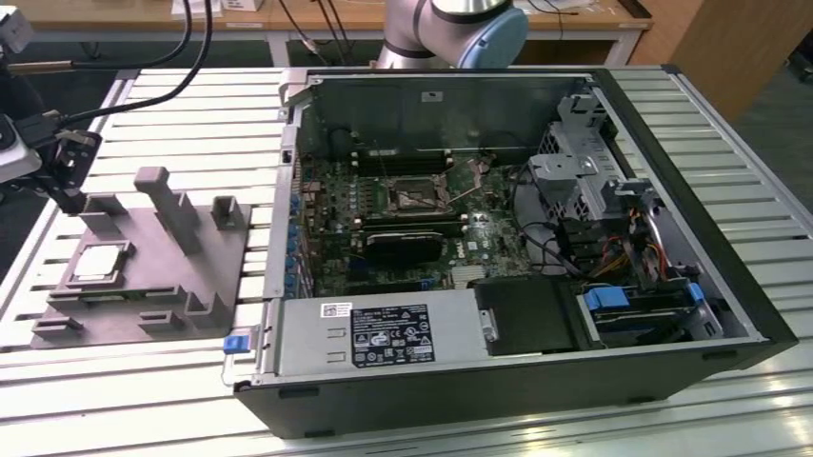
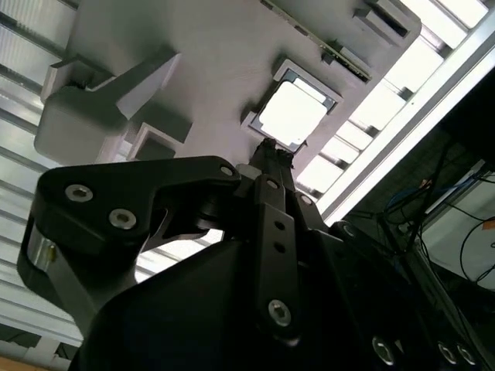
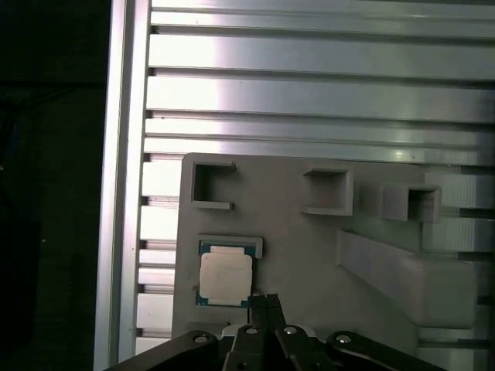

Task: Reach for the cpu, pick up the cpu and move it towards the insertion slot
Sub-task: 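Pick up the cpu and move it towards the insertion slot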

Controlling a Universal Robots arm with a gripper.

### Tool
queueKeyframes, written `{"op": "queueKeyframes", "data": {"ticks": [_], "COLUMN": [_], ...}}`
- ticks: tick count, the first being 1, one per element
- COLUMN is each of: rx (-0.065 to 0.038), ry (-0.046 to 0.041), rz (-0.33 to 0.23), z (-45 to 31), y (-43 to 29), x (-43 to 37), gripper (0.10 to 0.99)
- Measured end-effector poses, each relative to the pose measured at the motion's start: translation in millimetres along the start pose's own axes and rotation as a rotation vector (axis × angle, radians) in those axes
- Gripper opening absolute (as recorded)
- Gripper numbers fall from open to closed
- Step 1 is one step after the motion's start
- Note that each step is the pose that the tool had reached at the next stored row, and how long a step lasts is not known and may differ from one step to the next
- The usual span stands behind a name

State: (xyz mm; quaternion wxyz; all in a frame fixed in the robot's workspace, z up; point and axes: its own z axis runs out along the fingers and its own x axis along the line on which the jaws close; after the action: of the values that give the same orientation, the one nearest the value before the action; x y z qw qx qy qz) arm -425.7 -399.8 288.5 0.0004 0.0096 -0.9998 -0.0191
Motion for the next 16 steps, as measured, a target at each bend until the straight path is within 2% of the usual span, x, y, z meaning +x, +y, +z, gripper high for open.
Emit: {"op": "queueKeyframes", "data": {"ticks": [16], "rx": [0.0], "ry": [-0.0001], "rz": [0.0], "z": [18.8], "y": [-2.3], "x": [7.5], "gripper": [0.106]}}
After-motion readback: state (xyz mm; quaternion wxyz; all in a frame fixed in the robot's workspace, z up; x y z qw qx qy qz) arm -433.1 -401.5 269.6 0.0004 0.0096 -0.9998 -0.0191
